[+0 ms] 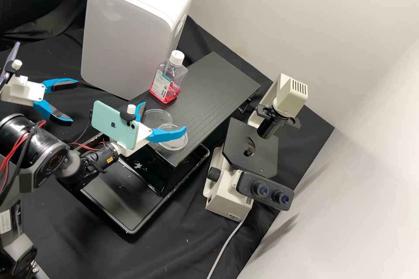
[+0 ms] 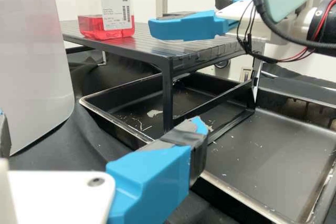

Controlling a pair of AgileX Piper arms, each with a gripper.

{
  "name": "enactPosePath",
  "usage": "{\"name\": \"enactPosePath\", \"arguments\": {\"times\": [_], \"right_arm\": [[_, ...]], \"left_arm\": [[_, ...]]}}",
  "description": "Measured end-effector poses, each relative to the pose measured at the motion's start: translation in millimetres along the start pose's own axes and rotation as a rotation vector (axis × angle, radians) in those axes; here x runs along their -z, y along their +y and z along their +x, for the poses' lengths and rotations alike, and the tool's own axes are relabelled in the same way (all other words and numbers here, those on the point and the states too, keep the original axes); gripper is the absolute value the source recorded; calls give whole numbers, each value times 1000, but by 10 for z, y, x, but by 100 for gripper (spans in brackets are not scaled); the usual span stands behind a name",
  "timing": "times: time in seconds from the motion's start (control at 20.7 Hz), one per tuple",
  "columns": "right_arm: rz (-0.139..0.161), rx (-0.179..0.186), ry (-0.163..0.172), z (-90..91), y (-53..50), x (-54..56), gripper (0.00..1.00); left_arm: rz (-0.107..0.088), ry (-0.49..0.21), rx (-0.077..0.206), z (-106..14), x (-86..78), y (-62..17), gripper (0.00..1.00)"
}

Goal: Place the lid on the petri dish

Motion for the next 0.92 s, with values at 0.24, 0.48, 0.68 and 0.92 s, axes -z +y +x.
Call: {"name": "enactPosePath", "arguments": {"times": [0.24, 0.48, 0.68, 0.92], "right_arm": [[-2, 3, 1, 30, -30, -2, 100], [-4, 3, -6, 36, -67, -22, 100], [-3, -5, -2, 50, -57, -13, 0], [-3, -5, -2, 50, -58, -13, 0]], "left_arm": [[0, 0, 0, 0, 0, 0, 100], [0, 0, 0, 0, 0, 0, 100], [0, 0, 0, 0, 0, 0, 100], [0, 0, 0, 0, 0, 0, 100]]}}
